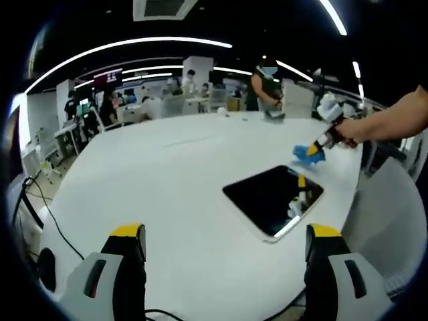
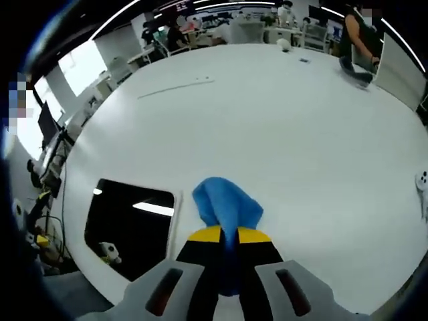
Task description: Wipe the mirror surface with the cleaning cloth until all visible marks leave the cleaned area.
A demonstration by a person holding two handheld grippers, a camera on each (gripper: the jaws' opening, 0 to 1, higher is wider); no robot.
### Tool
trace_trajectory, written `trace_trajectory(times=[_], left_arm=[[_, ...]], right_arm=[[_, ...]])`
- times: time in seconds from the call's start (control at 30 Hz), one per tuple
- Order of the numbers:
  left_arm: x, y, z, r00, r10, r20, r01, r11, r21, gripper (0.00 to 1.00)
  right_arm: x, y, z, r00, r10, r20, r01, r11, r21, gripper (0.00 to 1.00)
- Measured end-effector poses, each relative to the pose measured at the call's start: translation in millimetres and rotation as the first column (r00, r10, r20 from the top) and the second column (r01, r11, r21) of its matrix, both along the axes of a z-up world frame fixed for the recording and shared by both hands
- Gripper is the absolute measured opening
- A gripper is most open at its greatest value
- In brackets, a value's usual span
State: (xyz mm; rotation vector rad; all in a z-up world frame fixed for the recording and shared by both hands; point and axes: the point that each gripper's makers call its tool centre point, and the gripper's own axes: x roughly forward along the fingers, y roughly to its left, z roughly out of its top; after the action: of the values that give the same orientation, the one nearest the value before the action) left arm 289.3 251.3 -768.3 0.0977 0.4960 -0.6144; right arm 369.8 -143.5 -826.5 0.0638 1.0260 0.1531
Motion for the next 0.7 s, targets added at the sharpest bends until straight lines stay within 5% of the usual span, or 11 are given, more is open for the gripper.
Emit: trace_trajectory(times=[0.7], left_arm=[[8.1,11.0,16.4,0.999,0.039,0.023,-0.039,0.999,-0.023,1.00]], right_arm=[[13.9,38.7,-15.1,0.997,0.069,-0.039,-0.068,0.998,0.010,0.01]])
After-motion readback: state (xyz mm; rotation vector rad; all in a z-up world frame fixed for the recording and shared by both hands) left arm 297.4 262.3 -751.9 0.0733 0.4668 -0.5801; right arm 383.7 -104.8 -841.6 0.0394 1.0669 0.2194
